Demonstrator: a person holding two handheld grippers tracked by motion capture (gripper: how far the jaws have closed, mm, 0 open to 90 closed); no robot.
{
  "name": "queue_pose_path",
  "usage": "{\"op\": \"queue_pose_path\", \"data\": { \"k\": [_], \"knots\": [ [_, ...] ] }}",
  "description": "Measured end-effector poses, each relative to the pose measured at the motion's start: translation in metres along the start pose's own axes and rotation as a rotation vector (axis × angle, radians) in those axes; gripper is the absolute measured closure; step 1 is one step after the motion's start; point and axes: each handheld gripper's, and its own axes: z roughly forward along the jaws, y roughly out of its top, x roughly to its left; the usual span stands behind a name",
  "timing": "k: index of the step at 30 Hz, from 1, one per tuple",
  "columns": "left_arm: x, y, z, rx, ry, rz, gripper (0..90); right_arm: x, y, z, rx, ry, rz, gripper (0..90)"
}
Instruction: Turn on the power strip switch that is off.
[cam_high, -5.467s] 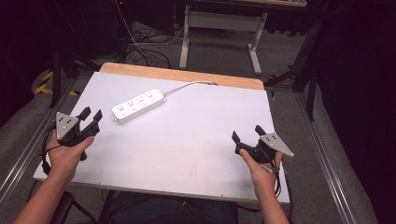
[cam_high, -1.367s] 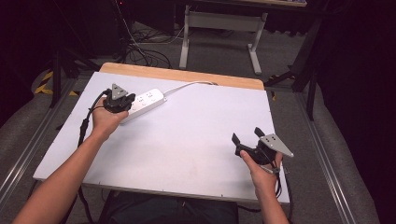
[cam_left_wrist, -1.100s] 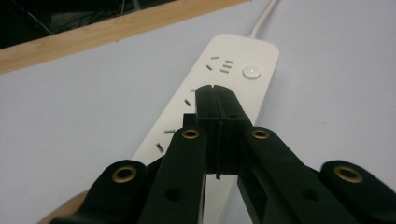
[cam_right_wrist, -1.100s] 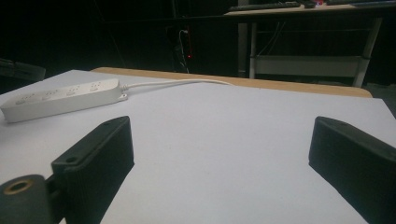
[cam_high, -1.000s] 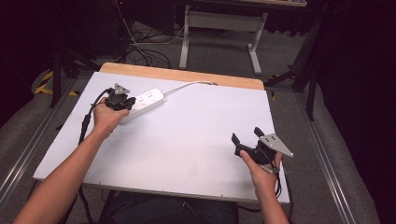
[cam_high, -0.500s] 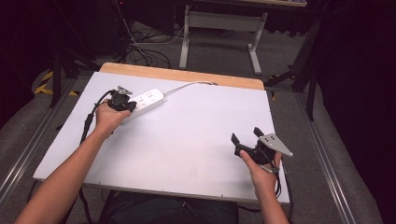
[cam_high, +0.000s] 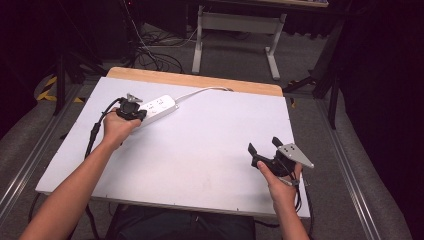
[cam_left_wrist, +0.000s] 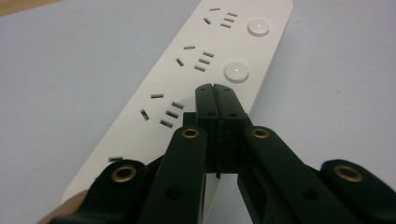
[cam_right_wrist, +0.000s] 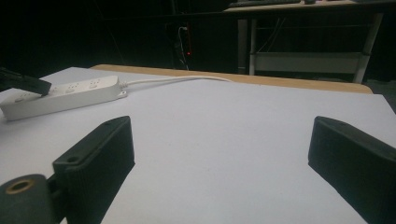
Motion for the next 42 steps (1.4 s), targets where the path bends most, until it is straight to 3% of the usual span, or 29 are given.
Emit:
{"op": "queue_pose_path", "data": {
  "k": [6,9,12,16,18,22,25,31,42],
  "knots": [
    [0.0001,-0.0013,0.0,-0.005,-0.002,-0.013,90.0,-0.0007,-0.0002,-0.0008,-0.002,-0.001,0.003,7.5],
    [-0.0012,-0.003,0.0005,-0.012,0.009,0.005,90.0,-0.0013,-0.0001,-0.0014,-0.003,-0.004,0.004,7.4],
    [-0.0001,-0.0049,0.0006,-0.019,0.002,-0.025,90.0,-0.0015,0.0,-0.0018,-0.004,-0.007,0.006,7.5],
    [-0.0031,-0.0069,0.0013,-0.031,0.026,-0.025,90.0,-0.0019,0.0002,-0.0033,-0.008,-0.007,0.008,7.5],
    [-0.0029,-0.0077,0.0015,-0.037,0.003,-0.05,90.0,-0.0024,0.0002,-0.0036,-0.009,-0.009,0.009,7.5],
    [-0.005,-0.0073,0.0015,-0.032,0.017,-0.038,90.0,-0.0022,0.0004,-0.0036,-0.008,-0.006,0.009,7.5],
    [-0.0026,-0.007,0.0013,-0.026,0.002,-0.047,90.0,-0.0016,0.0002,-0.0031,-0.008,-0.005,0.007,7.5],
    [-0.0042,-0.0068,0.0019,-0.016,0.03,-0.038,90.0,-0.0016,0.0003,-0.0042,-0.008,-0.007,0.008,7.6],
    [-0.0007,-0.0075,0.0018,-0.025,-0.001,-0.06,90.0,-0.0018,0.0001,-0.004,-0.005,-0.008,0.005,7.6]
  ]
}}
